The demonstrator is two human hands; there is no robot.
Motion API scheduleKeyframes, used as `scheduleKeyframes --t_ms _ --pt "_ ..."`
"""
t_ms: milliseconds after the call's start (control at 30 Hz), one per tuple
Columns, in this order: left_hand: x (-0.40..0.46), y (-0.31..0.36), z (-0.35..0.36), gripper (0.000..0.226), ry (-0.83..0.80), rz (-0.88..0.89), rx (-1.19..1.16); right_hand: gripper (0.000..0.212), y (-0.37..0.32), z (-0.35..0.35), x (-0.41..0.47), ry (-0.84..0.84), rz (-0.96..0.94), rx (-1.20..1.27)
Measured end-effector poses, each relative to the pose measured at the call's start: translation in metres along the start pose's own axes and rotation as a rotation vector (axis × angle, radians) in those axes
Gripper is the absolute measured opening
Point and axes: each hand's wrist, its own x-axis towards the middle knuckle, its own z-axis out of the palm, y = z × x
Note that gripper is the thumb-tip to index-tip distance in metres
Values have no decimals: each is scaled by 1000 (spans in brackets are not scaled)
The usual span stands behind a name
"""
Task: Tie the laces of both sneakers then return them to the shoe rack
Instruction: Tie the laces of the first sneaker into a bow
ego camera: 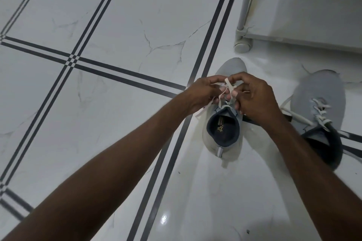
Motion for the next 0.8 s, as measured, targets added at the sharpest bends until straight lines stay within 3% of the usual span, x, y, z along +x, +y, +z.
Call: scheduleKeyframes --t_ms 167,433,633,700,800 --pt "5 2 -4 10 26 -34 -38 34 0 -1 2 -23 -6 -58" --pt "0 0 -6 14 -112 -147 -104 25 7 -3 7 -91 13 66" --pt "0 -5 -1 17 -12 -97 -93 29 13 -9 10 -240 172 262" --pt "-3 -9 -5 23 -22 -49 -19 28 19 -10 10 -233 201 283" --pt "-7 -2 -11 24 -68 111 306 29 23 -11 11 -213 233 289"
